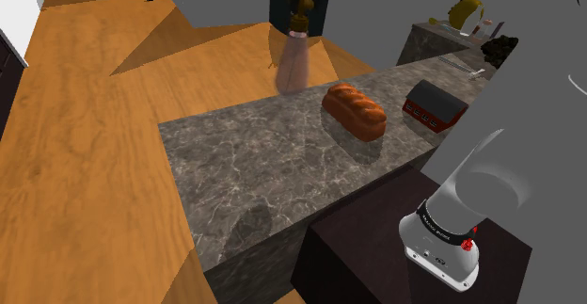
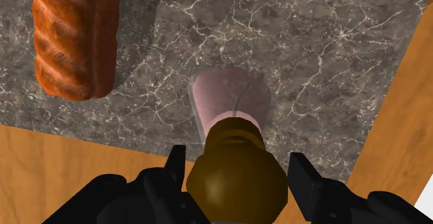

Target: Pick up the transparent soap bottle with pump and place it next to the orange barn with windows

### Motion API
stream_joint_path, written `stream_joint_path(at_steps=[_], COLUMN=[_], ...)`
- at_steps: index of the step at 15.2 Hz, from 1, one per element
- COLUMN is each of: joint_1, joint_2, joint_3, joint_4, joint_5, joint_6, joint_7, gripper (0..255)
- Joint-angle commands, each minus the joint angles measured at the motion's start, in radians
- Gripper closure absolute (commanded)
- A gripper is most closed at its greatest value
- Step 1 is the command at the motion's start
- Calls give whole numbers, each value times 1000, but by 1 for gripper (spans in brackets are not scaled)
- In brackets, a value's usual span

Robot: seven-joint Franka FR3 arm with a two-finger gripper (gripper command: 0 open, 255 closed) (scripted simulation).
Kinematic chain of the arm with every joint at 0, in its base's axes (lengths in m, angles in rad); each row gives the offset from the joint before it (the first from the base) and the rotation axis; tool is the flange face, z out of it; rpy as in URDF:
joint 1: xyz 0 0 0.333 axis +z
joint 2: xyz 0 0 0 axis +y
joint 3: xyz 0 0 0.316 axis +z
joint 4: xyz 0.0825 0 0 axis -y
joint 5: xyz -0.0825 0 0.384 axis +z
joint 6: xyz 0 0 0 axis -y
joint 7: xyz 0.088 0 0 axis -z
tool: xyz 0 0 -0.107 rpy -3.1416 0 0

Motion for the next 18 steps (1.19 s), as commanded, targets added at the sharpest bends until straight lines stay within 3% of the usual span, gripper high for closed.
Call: stream_joint_path(at_steps=[1, 9, 18], joint_1=[-18, -86, -158], joint_2=[-37, -165, -229], joint_3=[-27, -151, -302], joint_4=[-39, -174, -233], joint_5=[8, 17, -5], joint_6=[5, 18, 18], joint_7=[-45, -238, -456], gripper=[255, 255, 255])
